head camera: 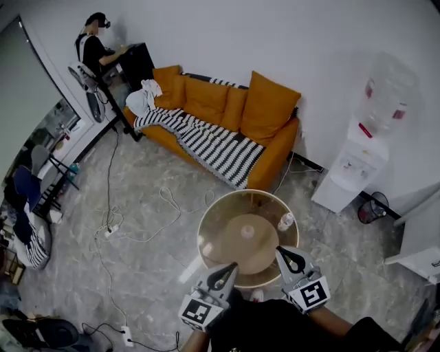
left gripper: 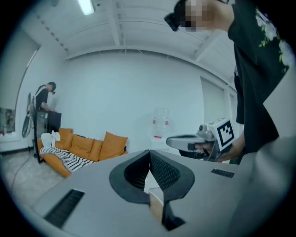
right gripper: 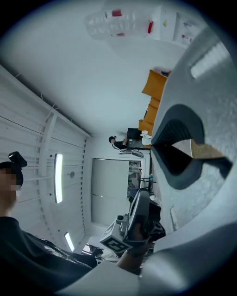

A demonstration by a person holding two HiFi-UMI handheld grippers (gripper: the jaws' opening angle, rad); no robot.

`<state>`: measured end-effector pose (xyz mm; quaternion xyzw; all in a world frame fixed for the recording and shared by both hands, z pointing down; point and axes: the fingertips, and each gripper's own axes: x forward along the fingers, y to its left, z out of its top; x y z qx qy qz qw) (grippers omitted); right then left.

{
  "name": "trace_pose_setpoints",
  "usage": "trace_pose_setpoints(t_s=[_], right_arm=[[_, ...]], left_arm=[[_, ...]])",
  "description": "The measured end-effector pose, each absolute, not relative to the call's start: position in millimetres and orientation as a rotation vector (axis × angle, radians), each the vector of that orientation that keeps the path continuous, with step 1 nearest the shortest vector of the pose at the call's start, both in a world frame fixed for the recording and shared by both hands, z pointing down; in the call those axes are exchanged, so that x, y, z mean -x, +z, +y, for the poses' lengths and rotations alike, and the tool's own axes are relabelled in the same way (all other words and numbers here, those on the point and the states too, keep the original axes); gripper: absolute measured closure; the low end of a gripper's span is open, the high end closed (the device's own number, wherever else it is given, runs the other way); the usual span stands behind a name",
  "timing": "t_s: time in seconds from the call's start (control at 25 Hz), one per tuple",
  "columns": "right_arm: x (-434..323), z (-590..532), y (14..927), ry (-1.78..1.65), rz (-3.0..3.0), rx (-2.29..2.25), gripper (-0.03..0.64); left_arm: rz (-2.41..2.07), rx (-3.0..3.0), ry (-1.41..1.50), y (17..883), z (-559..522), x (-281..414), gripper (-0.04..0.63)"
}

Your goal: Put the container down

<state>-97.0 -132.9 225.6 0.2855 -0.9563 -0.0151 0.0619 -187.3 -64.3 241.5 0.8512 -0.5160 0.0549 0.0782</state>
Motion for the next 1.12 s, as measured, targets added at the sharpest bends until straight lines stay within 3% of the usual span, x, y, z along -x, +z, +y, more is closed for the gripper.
trace_pose_setpoints(t_s=[0.12,1.12], right_arm=[[105.7,-135.8,201.7,-0.08,-2.928,-0.871,0.621],[121.3,-124.2,169.4,-0.144,-2.965,-0.849,0.623]], left_arm=[[-1.592,-2.475,0.04,221.1,-64.5,197.4,0.58],[-1.67,-2.586,0.116,193.7,-71.7,200.2,0.58]])
